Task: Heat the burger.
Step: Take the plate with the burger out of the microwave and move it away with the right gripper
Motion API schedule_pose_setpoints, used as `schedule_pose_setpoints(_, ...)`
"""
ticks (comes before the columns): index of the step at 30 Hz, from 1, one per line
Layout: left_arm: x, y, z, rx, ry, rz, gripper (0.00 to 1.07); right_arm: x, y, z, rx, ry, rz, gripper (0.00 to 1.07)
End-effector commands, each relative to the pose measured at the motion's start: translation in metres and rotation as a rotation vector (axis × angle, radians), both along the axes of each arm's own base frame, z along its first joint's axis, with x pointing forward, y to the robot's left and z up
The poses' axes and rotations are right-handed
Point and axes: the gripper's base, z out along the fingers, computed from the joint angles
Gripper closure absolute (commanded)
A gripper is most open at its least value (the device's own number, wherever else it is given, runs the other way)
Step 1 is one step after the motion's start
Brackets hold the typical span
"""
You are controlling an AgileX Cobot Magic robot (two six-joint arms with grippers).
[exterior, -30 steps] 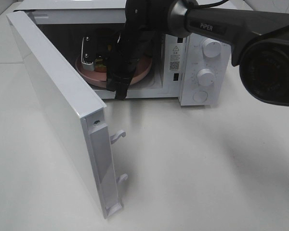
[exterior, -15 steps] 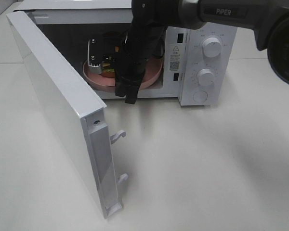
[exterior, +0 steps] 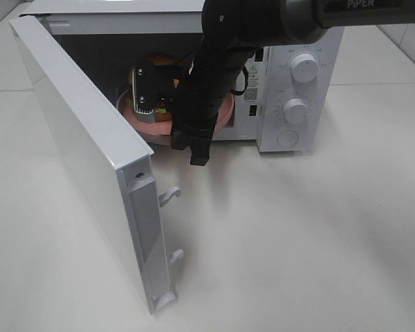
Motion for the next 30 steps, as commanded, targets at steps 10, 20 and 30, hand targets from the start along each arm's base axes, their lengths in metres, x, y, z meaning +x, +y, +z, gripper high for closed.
schedule_pose_setpoints(10, -0.003, 0.000, 0.000, -0.002, -0.015, 0.003, 0.06, -0.012, -0.016, 0.023, 0.009, -0.104, 0.015, 1.07)
schedule_pose_setpoints(20, -0.003, 0.000, 0.000, -0.002, -0.015, 0.003, 0.06, -0.025, -0.026, 0.041, 0.039, -0.203, 0.032, 1.07)
schedule_pose_setpoints(30, -0.003, 0.000, 0.000, -0.002, -0.015, 0.003, 0.06, -0.044, -0.041, 0.048, 0.042, -0.279, 0.073, 1.07)
